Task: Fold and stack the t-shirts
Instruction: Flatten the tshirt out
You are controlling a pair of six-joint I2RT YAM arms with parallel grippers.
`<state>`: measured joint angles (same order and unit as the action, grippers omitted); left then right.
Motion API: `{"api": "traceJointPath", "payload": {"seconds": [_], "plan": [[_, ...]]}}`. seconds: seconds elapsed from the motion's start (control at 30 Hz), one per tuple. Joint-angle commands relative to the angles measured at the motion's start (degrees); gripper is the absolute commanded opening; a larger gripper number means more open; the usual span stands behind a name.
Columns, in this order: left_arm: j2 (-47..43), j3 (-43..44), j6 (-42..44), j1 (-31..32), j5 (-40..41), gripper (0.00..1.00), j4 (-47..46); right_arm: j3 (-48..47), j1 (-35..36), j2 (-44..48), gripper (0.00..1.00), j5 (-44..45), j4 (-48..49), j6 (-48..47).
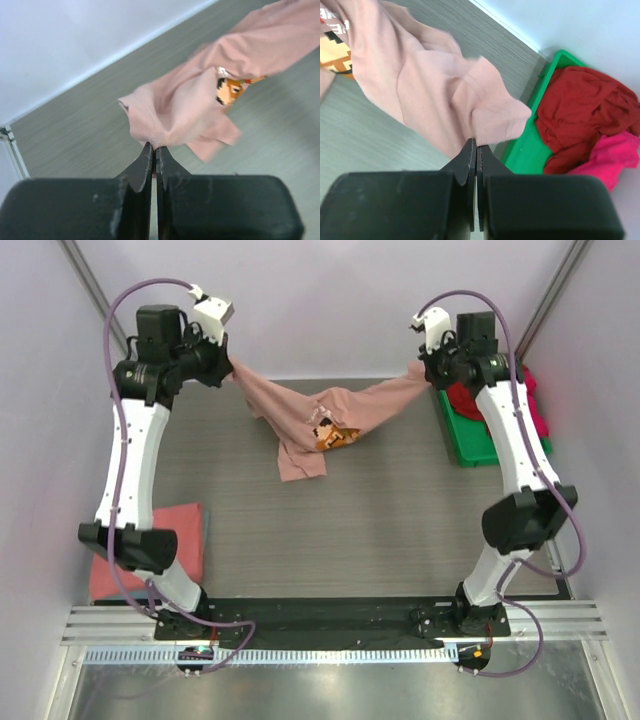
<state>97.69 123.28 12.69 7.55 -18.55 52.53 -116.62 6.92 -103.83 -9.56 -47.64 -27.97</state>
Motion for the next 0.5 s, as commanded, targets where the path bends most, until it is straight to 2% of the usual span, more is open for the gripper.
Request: {"api": "traceJointPath", "payload": {"seconds": [0.0,0.1,0.3,0.37,0.4,0.47], "plan": [[-4.8,-5.7,1.6,0.0,-2.0,0.0,4.0,8.1,0.6,13.5,0.01,-1.4,2.4,-1.6],[-12.6,-17.8,1.9,0.2,-4.0,0.0,8.6,17.5,2.0,21.0,0.01,-1.2,0.8,-2.9],[-27.8,-41.0,2.2,1.9,-10.6,0.03,16.6,32.5,2.2,25.9,0.01,-0.1,-3.8,-5.3],[-30.8,-44.8,3.7,2.9,-11.6,0.16,16.8,34.6,2.3,24.7,0.01,1.6,-3.9,-6.7],[-32.0,-46.8,4.1,3.9,-11.3,0.39,15.8,35.5,2.3,24.0,0.01,2.5,-3.9,-6.7],[-31.9,-47.5,4.4,4.2,-8.8,0.57,12.8,35.5,2.2,21.2,0.01,3.8,-3.8,-6.7]]}}
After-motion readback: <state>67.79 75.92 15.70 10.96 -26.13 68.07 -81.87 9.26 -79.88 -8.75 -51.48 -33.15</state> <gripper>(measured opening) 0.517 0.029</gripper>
